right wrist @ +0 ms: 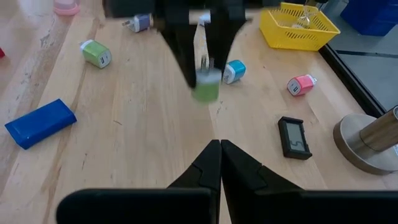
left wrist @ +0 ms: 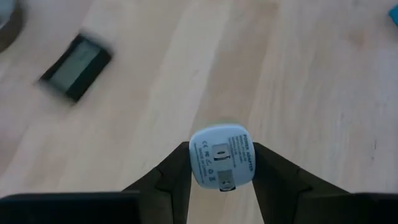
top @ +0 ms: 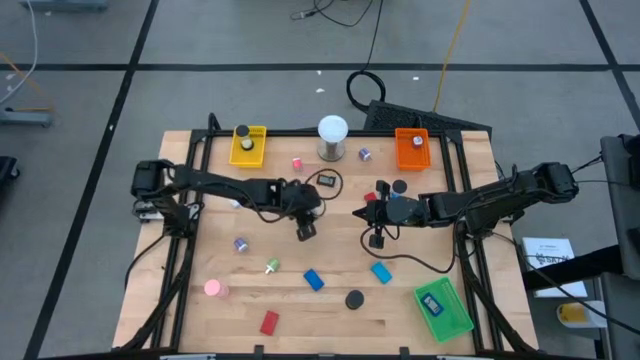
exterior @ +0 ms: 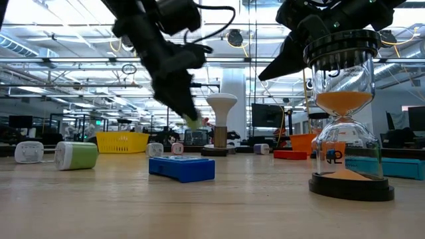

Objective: Pick & Place Office items
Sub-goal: Put the top green charger adaptor into the orange bin

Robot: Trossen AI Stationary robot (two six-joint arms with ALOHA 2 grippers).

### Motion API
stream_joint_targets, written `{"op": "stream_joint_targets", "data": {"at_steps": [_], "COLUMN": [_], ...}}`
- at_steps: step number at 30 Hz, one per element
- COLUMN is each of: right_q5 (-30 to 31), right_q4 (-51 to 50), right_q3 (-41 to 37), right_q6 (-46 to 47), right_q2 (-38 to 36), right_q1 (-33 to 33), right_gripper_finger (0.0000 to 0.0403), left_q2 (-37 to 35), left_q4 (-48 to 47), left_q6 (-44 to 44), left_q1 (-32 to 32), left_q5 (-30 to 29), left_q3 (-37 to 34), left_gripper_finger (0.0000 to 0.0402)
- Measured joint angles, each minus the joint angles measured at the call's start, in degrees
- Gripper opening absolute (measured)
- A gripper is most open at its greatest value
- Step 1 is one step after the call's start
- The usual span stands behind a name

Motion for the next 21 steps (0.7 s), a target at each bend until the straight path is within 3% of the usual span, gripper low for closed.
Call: {"op": "stream_joint_targets", "data": {"at_steps": [7, 15, 21], "right_q5": [0.0, -0.1, -0.1], "right_q4": [0.3, -0.3, -0.6], "right_q3": [0.0, 0.0, 0.0], "right_q6": [0.1, 0.1, 0.1], "right_q2": [0.0, 0.0, 0.0], "right_q1": [0.0, 0.0, 0.0], "right_gripper_finger": [0.0004, 0.0004, 0.0004], "left_q2": [9.3, 18.2, 19.5], "left_q4": [5.6, 0.6, -1.5], "left_q6": [10.2, 16.2, 16.7], "left_q1": [0.1, 0.1, 0.8], "left_q5": [2.4, 4.7, 6.3], "left_q3": [6.5, 16.5, 17.4], "left_gripper_finger": [0.0137, 0.0137, 0.0137]}}
